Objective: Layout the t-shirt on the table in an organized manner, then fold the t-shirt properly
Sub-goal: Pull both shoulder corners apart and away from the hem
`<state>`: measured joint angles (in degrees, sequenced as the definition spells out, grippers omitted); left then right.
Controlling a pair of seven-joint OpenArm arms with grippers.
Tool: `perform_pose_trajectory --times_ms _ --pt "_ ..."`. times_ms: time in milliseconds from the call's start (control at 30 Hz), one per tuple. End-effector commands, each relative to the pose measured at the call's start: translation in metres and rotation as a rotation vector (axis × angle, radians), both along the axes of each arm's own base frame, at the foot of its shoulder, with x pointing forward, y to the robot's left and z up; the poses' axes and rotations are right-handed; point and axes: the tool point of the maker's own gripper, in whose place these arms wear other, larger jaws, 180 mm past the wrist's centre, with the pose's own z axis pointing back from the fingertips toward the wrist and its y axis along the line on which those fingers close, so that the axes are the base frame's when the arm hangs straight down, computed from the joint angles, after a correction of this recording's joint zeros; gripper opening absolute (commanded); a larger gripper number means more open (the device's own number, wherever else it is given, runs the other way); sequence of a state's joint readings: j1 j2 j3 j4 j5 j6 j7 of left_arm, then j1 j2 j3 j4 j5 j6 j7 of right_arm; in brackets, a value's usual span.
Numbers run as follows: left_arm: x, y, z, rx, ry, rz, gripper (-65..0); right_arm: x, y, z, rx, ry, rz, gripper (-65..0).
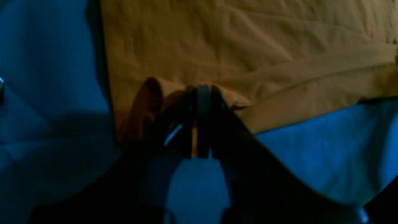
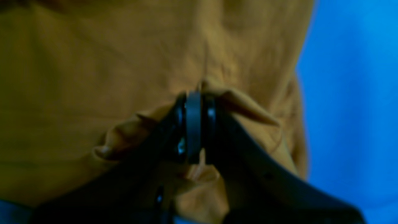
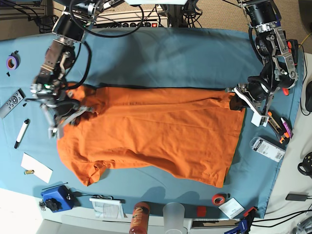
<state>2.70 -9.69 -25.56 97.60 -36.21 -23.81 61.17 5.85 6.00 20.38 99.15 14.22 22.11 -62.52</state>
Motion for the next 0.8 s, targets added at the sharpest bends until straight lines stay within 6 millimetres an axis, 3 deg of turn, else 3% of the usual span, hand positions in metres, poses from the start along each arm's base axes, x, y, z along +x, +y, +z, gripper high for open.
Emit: perform_pose_trajectory --times_ms 0,100,167,567,767 --pt "0.009 0.001 0.014 -0.006 -0.057 0.001 -65.0 0.01 0.0 0.034 -0.017 -0.102 0.014 -65.0" --pt "0.009 0.001 0.014 -0.006 -0.057 0.001 -65.0 0.0 0.003 0.061 -0.046 -0.156 0.034 -65.0" --pt "0.009 0.001 0.014 -0.005 -0.055 0.0 -65.0 -0.012 -0.001 0.063 -0.058 -0.161 0.022 -65.0" --pt "0.002 -0.001 0.008 -0.002 -0.006 -0.022 -65.0 -0.089 -0.031 0.022 0.045 -0.027 -0.026 -65.0" --pt "-0.012 -0.021 0.009 -0.104 0.061 -0.096 -65.0 -0.117 -0.043 0.015 0.09 0.001 -0.049 -65.0"
